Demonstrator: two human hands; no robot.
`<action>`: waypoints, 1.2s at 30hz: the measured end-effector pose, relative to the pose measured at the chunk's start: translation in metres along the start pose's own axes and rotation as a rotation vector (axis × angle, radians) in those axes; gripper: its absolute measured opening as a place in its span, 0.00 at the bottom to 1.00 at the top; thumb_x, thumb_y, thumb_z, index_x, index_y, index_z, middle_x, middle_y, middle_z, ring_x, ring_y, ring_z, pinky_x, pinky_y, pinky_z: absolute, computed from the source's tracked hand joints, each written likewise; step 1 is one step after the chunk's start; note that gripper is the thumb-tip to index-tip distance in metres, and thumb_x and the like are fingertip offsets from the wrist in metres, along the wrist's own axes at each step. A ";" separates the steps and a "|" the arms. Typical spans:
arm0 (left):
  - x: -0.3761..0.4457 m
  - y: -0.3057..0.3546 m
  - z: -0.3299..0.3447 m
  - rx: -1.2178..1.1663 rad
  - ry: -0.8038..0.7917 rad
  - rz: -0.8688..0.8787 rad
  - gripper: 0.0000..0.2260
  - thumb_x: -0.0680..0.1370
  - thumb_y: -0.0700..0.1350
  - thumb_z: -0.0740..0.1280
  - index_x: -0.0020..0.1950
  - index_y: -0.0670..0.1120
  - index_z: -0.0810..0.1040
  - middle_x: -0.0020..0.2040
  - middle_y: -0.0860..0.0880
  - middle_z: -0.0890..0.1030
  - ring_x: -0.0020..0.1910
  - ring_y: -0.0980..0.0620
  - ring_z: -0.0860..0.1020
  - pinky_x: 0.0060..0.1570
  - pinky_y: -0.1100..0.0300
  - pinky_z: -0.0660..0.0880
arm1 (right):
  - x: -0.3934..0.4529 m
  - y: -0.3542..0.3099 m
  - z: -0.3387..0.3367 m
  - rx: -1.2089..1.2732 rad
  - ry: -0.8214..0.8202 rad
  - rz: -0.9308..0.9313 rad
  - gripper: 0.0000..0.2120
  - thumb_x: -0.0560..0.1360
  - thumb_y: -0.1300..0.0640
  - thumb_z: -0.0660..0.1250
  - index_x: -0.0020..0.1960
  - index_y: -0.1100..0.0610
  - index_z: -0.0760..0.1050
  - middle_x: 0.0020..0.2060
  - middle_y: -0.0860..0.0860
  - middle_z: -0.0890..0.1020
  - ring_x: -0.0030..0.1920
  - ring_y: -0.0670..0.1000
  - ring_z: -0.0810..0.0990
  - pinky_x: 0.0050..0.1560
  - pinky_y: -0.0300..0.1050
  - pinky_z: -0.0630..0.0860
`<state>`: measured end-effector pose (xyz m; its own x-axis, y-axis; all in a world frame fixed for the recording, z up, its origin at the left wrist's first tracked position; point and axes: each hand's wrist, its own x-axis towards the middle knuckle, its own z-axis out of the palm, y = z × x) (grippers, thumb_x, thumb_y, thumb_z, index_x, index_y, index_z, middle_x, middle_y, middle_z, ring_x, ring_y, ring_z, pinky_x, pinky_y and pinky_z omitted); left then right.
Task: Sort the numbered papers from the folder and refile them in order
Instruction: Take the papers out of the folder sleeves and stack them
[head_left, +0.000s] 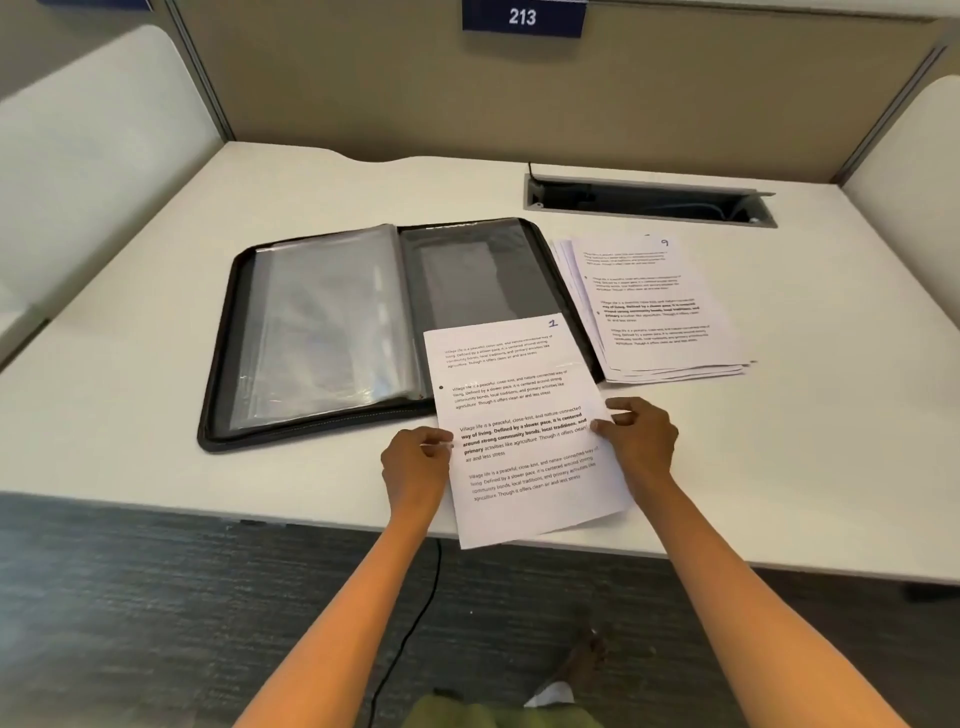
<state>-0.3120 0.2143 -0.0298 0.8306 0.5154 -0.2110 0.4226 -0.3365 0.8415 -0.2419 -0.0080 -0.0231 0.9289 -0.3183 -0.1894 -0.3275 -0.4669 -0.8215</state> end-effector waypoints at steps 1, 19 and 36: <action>-0.003 0.000 -0.001 -0.016 -0.023 -0.009 0.08 0.75 0.35 0.66 0.45 0.46 0.81 0.48 0.47 0.82 0.43 0.53 0.79 0.48 0.56 0.77 | -0.002 0.002 -0.004 0.000 -0.004 0.021 0.16 0.68 0.61 0.76 0.55 0.59 0.80 0.50 0.57 0.83 0.49 0.56 0.80 0.57 0.53 0.76; -0.074 0.058 0.046 -0.179 -0.038 0.110 0.09 0.76 0.36 0.68 0.54 0.45 0.80 0.49 0.54 0.79 0.45 0.66 0.75 0.38 0.80 0.69 | 0.017 0.005 -0.115 0.291 -0.158 0.033 0.08 0.62 0.65 0.77 0.41 0.59 0.83 0.36 0.56 0.85 0.35 0.55 0.81 0.41 0.43 0.77; 0.001 0.164 0.137 -0.170 -0.026 0.244 0.10 0.75 0.36 0.68 0.56 0.41 0.79 0.52 0.46 0.79 0.46 0.52 0.78 0.44 0.55 0.80 | 0.146 0.019 -0.154 0.495 -0.099 0.104 0.13 0.61 0.62 0.79 0.45 0.61 0.83 0.43 0.59 0.85 0.44 0.61 0.84 0.53 0.55 0.79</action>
<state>-0.1918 0.0515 0.0395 0.9101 0.4145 -0.0030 0.1443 -0.3101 0.9397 -0.1394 -0.1903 0.0171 0.9156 -0.2510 -0.3140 -0.3200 0.0173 -0.9472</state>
